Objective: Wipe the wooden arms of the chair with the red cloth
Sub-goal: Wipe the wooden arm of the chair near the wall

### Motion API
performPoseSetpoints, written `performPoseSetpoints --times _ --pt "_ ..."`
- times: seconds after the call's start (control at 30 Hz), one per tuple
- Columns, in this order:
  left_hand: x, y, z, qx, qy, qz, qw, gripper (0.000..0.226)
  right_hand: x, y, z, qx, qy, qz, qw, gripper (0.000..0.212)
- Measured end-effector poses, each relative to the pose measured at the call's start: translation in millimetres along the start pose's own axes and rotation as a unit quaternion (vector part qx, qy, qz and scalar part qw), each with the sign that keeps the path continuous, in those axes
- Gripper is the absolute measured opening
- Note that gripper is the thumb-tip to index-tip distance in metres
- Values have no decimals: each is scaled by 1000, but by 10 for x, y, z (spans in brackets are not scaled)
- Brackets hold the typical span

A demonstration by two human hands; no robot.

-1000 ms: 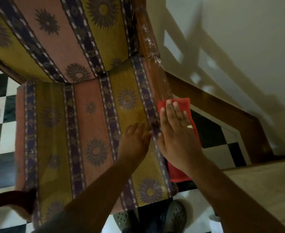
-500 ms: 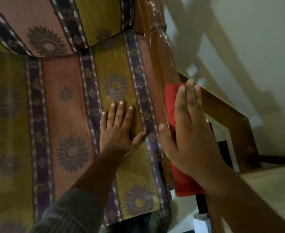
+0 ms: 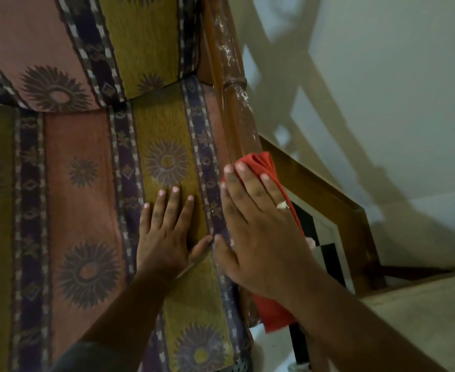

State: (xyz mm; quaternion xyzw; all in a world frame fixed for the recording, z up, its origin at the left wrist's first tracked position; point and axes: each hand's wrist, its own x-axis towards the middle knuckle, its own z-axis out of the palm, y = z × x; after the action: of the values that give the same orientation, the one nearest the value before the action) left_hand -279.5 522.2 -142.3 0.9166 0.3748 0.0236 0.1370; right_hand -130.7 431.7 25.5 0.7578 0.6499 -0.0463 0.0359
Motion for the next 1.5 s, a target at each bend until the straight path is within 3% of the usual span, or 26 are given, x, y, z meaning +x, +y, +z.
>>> performPoseSetpoints --times 0.1,0.23,0.43,0.6,0.7,0.87,1.07,1.27,1.4,1.5 --pt "-2 -5 -20 5 -6 0 1000 93 179 60 -37 76 33 60 995 75" --pt "7 0 -29 14 -13 -4 1000 93 187 141 -15 294 50 198 934 71" --pt "4 -3 -11 13 -3 -7 1000 92 -55 17 72 136 51 135 980 66" --pt "-1 -21 53 11 7 1 1000 92 305 94 -7 13 35 54 998 64" --pt "-7 -14 24 18 0 -1 1000 93 568 171 -62 29 49 50 997 64" --pt "15 16 -46 27 -13 -3 1000 93 662 223 -45 174 69 140 972 75" --pt "13 5 -23 28 -25 4 999 92 553 130 -29 66 78 124 987 71" --pt "49 56 -142 46 -68 29 996 90 835 180 -137 -49 8 43 998 71" --pt "254 13 -230 34 -85 69 993 97 1077 315 -172 68 30 81 994 75" --pt "654 -75 -310 45 -108 80 990 107 1068 340 -133 227 47 173 957 79"
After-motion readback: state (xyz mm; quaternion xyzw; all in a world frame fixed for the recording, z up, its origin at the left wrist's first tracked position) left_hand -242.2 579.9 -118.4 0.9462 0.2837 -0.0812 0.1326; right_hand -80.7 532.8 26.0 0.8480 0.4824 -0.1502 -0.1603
